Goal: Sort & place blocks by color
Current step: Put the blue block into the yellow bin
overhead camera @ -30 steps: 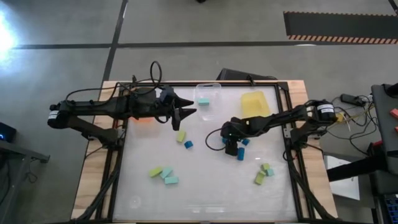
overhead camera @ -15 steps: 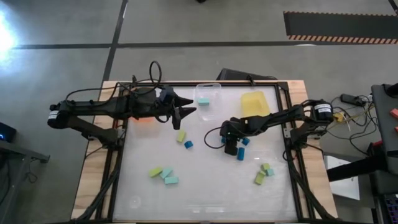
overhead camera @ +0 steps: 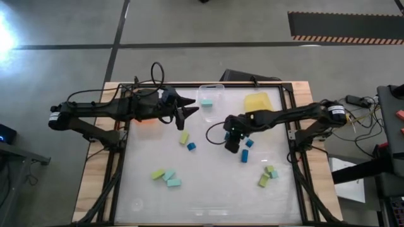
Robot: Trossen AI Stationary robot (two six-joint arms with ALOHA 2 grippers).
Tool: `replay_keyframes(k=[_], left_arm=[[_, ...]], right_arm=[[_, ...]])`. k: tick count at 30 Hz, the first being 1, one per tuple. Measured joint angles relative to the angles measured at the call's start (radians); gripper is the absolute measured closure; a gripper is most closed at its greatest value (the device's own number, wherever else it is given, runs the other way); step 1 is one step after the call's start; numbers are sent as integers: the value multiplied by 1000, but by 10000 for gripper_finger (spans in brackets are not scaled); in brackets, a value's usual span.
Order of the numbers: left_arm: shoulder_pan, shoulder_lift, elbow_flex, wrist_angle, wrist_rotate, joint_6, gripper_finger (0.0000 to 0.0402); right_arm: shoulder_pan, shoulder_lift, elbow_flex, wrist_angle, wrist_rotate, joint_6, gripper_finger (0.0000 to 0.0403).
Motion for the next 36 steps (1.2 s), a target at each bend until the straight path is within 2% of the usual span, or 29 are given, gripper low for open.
replay_keyframes(k=[9, 19, 24, 36], left_arm=[[0, 0, -1, 1, 0, -1, 228], [0, 0, -1, 2, -25, -1, 228], [0, 0, -1, 2, -55, -1, 228], [0, 0, -2, 2, -73, -2, 228]], right_arm=[[-56, -106, 198, -200, 4, 208, 282], [-263, -196, 196, -359, 15, 424, 281], [-389, -193, 157, -401, 15, 420, 282], [-712, -176, 5, -389, 14, 269, 277]])
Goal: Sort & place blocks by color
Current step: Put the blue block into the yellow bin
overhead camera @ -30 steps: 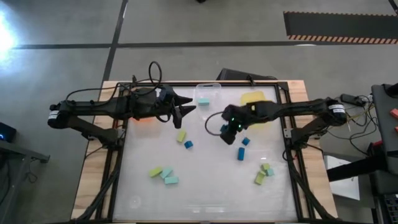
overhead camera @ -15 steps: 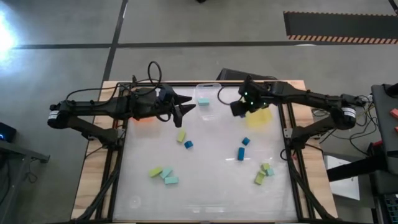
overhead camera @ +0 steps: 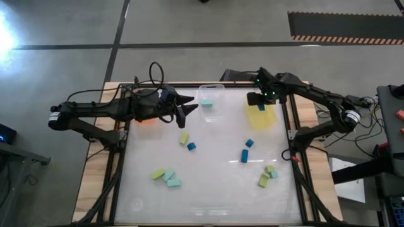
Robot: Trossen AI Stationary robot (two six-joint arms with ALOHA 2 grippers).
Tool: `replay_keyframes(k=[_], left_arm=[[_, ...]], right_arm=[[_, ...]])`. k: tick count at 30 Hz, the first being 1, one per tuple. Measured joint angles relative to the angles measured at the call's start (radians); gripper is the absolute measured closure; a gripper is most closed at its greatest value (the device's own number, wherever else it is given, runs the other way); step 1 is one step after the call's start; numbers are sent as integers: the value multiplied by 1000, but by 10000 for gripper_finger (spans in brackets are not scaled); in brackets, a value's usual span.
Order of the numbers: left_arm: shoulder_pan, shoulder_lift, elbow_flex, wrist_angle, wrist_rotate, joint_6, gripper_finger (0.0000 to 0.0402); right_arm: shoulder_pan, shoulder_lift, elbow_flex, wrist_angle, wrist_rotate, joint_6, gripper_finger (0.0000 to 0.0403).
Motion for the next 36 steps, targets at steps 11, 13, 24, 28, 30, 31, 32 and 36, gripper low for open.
replay_keyframes(k=[11, 13, 24, 28, 30, 31, 32, 36], left_arm=[[0, 0, -6, 0, -31, 0, 228], [0, 0, -5, 0, -32, 0, 228], [0, 1, -9, 24, -62, 0, 228], [0, 1, -10, 24, -63, 0, 228], [0, 1, -10, 24, -65, 0, 228], [0, 1, -10, 23, -65, 0, 228], [0, 1, -10, 23, -67, 0, 228], [0, 1, -10, 23, -72, 0, 228]], right_arm=[[-46, 0, -157, 178, -1, 3, 276], [-45, 0, -175, 217, 0, -1, 276], [-45, -1, -270, 372, 27, -55, 276], [-45, 14, -279, 377, 27, -64, 275], [-45, 21, -278, 387, 26, -68, 274], [-45, 25, -278, 390, 26, -68, 271], [-45, 27, -278, 389, 26, -68, 268], [-45, 29, -278, 387, 25, -56, 246]])
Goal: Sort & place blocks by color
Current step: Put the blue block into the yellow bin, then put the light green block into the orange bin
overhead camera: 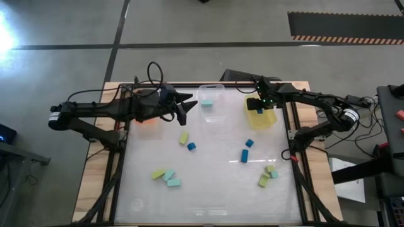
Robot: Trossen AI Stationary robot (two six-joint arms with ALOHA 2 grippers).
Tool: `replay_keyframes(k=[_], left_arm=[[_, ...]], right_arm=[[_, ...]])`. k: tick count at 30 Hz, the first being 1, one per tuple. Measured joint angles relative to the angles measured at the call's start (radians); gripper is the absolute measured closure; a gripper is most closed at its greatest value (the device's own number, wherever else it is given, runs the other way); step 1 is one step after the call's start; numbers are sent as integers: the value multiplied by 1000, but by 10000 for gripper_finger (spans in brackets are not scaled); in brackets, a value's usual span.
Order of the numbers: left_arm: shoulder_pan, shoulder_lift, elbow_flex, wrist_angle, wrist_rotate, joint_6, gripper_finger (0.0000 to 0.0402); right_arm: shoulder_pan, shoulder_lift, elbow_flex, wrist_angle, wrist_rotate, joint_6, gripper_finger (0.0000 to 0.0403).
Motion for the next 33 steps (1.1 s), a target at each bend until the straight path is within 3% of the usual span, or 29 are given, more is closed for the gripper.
replay_keyframes(k=[7, 14, 25, 33], left_arm=[[0, 0, 0, -1, 0, -1, 228], [0, 0, -8, -41, 2, -80, 228], [0, 11, -23, -448, 45, -395, 228], [-1, 50, -31, -595, 172, -499, 228]], right_arm=[[0, -1, 0, 0, -11, 2, 215], [0, -39, 22, -55, -104, 11, 217], [13, -170, 130, -174, -116, 13, 236], [40, -253, 217, -186, -123, 11, 247]])
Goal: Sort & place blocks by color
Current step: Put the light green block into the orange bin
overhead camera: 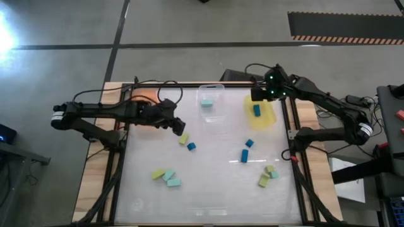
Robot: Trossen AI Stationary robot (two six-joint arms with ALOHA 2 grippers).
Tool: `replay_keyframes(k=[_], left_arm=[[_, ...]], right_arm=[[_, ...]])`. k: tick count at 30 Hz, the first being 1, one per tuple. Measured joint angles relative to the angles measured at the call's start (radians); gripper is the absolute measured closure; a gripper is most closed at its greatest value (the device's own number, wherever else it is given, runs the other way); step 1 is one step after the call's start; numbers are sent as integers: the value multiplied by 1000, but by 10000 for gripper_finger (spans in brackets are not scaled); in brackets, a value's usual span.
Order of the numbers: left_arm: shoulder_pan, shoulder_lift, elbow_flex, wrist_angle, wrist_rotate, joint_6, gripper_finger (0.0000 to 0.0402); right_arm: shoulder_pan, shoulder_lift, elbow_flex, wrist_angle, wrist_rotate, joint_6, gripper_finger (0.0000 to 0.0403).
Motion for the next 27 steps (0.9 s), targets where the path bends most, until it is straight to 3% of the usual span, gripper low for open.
replay_keyframes(k=[5, 27], left_arm=[[-2, 52, 3, -6, 58, -4, 228], [7, 418, 5, -5, 77, -1, 228]], right_arm=[[28, -41, 36, 3, 1, -1, 254], [59, -77, 43, 1, 20, -21, 268]])
